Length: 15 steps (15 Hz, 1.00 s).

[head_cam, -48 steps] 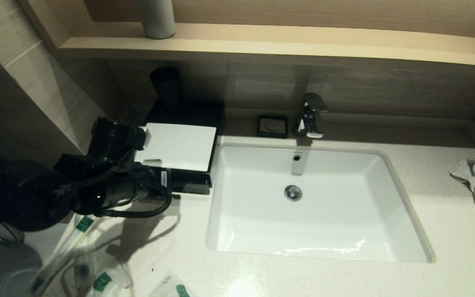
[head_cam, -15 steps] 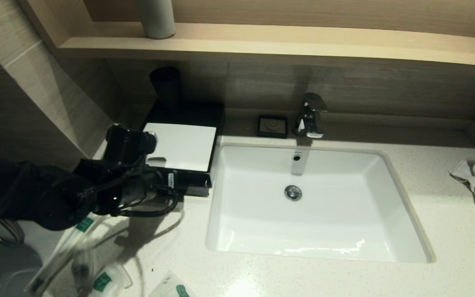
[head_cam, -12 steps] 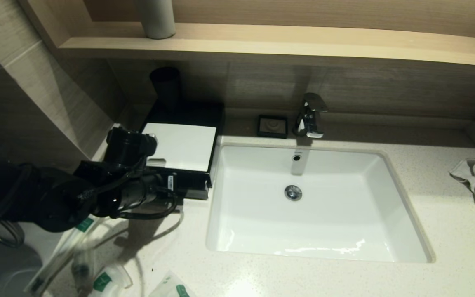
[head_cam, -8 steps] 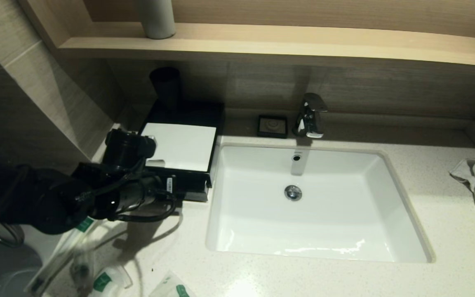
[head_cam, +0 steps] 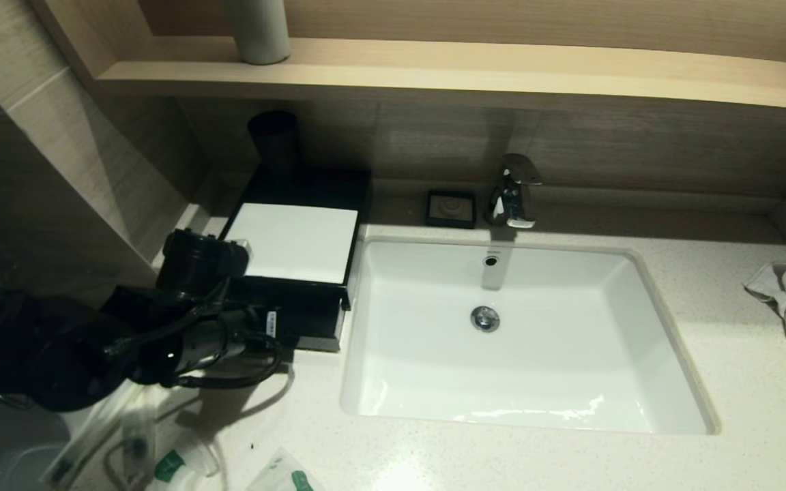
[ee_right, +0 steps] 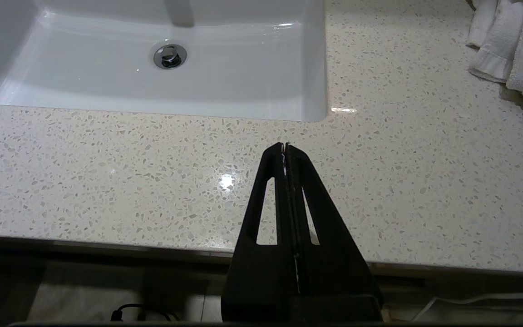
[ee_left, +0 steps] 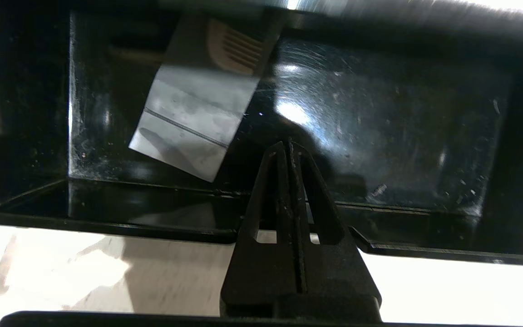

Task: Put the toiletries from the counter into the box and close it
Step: Open the drawer

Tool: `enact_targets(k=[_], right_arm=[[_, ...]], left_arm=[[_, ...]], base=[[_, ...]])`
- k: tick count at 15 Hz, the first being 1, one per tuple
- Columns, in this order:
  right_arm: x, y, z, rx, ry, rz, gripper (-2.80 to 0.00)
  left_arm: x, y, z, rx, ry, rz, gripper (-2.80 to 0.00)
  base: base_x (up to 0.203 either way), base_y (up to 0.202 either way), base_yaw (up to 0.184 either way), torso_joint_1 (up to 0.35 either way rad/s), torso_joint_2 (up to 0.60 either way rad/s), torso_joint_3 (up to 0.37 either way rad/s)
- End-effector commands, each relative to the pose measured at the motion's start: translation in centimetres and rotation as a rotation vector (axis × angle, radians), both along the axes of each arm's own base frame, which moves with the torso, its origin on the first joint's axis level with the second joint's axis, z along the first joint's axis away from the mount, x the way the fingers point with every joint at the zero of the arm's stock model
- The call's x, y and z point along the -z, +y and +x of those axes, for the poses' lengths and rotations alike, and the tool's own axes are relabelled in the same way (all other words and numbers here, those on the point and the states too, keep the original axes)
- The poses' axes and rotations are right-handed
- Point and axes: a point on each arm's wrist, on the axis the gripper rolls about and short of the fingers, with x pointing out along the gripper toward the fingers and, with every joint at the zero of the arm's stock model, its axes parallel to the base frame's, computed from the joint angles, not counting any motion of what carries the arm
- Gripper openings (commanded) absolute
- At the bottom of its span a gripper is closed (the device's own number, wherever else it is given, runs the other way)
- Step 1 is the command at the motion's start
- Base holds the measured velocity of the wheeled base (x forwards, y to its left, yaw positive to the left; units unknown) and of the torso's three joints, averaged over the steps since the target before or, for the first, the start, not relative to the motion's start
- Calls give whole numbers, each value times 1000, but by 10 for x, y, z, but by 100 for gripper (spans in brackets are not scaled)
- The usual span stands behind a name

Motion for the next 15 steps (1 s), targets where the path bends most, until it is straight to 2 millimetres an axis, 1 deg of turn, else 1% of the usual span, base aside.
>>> enact_targets(k=[1,5,11,15], right_arm=[[0,0,0,0,1,-1,-280],[0,0,0,0,0,-1,-280],[0,0,0,0,0,-1,-280],[0,0,0,0,0,-1,-280]], left_arm=[[-1,2,-8,2,-2,-5,-280],[-2,3,-17,11,-1,-10,-280],[6,7,-29,14,28,2,-280],[6,10,-37,17,31,3,-280]], base=[[0,0,0,0,0,0],[0,0,0,0,0,0],[0,0,0,0,0,0],[0,0,0,0,0,0]])
